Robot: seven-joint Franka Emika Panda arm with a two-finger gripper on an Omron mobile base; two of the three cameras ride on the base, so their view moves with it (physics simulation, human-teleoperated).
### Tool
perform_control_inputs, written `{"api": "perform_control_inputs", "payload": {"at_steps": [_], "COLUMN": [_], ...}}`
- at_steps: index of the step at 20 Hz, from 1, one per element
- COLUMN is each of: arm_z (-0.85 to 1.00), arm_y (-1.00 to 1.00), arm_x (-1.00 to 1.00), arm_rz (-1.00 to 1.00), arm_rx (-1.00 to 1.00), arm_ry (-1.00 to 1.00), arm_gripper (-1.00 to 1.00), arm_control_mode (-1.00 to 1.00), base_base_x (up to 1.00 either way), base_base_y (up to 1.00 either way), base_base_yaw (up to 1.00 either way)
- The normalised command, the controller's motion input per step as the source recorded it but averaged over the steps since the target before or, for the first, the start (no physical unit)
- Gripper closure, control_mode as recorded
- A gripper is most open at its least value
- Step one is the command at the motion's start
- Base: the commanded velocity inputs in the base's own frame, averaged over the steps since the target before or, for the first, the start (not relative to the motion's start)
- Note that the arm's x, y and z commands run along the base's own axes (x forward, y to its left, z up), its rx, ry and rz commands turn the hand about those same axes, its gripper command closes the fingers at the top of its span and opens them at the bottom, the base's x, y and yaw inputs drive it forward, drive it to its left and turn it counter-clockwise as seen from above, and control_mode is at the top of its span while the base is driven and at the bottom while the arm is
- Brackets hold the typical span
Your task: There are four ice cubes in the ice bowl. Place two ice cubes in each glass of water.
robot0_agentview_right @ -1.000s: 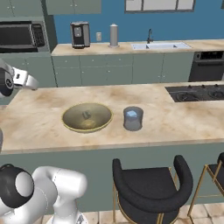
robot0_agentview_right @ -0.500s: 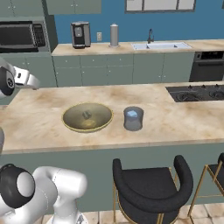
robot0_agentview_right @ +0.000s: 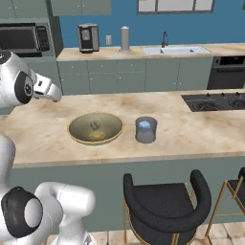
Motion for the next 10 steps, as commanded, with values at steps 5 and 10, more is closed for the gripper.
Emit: {"api": "perform_control_inputs", "payload": {"at_steps": [5, 10], "arm_z": [0.0, 0.0], "arm_y": [-0.81, -0.94], "arm_x": [0.0, 0.06], "arm_rz": [-0.21, -0.11], "arm_rx": [0.0, 0.03], "arm_ry": [0.2, 0.52], "arm_gripper": [-1.0, -1.0], "arm_control_mode": [-1.0, -1.0], "base_base_x": [0.0, 0.0], "base_base_y": [0.0, 0.0], "base_base_yaw": [0.0, 0.0]}}
